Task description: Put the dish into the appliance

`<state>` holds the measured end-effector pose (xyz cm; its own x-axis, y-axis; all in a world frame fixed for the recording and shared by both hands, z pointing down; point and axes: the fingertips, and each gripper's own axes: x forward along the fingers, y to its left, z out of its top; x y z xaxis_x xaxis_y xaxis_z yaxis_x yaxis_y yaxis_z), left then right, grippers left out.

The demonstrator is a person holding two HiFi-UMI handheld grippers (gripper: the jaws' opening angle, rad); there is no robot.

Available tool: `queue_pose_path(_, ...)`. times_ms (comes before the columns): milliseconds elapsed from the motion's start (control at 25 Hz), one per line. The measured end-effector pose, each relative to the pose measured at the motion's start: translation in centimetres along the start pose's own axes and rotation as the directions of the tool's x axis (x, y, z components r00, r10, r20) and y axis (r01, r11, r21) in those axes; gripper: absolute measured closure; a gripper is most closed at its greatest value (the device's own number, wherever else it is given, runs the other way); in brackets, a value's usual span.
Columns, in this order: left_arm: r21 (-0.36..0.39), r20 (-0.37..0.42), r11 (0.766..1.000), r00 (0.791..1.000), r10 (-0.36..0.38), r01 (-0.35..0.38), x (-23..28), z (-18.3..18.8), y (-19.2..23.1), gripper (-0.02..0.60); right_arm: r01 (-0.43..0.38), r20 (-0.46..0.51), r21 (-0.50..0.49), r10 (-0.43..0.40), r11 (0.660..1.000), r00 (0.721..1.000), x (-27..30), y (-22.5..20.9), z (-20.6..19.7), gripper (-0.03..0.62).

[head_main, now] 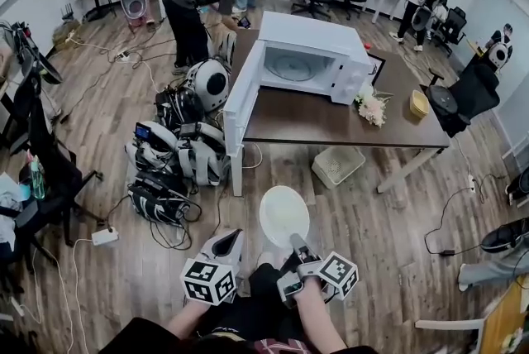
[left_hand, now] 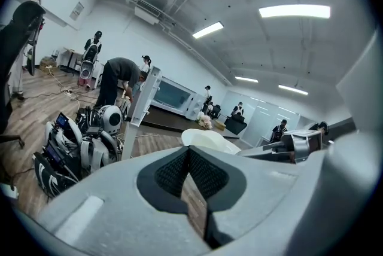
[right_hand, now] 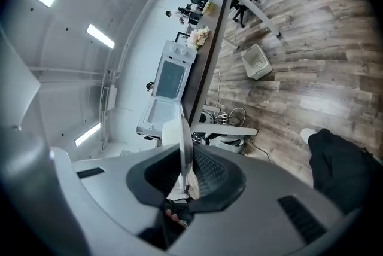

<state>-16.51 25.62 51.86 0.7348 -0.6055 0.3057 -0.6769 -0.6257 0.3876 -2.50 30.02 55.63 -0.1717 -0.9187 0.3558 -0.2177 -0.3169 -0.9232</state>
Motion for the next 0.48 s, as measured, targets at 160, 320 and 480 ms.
queue_pose_path(160, -0.004, -0.004, 1.0, 1.0, 0.007, -0.007, 3.8, 1.2, 0.2, 0.572, 0.0, -0.021, -0.007, 0.0, 1.0, 1.0, 2.9, 0.7, 3.0, 0.537)
queue_pose_path(320, 0.007, -0.005, 1.0, 1.0, 0.019, -0.019, 7.8, 2.3, 0.1, 0.572, -0.006, -0.038, -0.011, 0.005, 1.0, 0.999, 5.4, 1.1, 5.9, 0.537)
queue_pose_path(480, 0.001, -0.004, 1.0, 1.0, 0.024, -0.024, 11.4, 3.4, -0.2, 0.574, -0.007, -0.058, -0.015, 0.006, 1.0, 0.998, 7.5, 1.4, 8.7, 0.537)
